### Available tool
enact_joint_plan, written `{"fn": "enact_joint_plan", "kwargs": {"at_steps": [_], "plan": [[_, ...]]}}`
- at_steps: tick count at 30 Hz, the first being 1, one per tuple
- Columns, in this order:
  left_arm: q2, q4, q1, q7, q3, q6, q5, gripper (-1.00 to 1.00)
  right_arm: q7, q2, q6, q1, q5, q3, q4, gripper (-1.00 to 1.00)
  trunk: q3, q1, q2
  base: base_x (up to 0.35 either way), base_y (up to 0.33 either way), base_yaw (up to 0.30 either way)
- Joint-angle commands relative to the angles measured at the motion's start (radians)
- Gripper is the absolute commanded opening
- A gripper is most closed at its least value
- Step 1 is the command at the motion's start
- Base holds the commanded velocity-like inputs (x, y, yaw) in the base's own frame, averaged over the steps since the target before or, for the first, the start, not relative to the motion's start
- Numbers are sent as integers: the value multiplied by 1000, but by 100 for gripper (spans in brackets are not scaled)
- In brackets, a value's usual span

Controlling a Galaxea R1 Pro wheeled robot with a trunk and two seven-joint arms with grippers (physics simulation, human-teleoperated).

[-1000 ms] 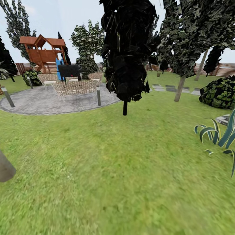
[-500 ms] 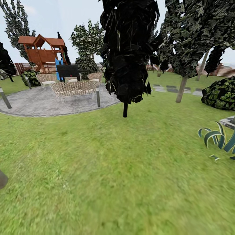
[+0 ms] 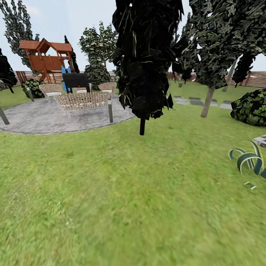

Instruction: Take the three Easter eggs out of the wicker basket on the lawn in the garden, then place them on the lawn next to a single tree (choose any tree) so that all three eggs are next to the same tree and none are left in the basket.

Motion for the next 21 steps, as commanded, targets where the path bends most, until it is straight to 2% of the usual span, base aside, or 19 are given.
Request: {"fn": "enact_joint_plan", "kwargs": {"at_steps": [1, 6, 13, 21], "plan": [[0, -1, 0, 0, 5, 4, 4, 100, 1, 0, 1, -1, 2, 4, 2, 100, -1, 1, 0, 332, 0, 0], [1, -1, 0, 0, 5, 4, 4, 100, 1, 0, 1, -1, 2, 4, 2, 100, -1, 1, 0, 331, 0, -27], [1, -1, 0, 0, 5, 4, 4, 100, 2, 0, 2, -1, 2, 4, 3, 100, -2, 1, 0, 331, 0, -199], [1, -1, 0, 0, 5, 4, 4, 100, 1, 0, 2, -2, 3, 4, 3, 100, -2, 1, 0, 332, 0, -13]]}}
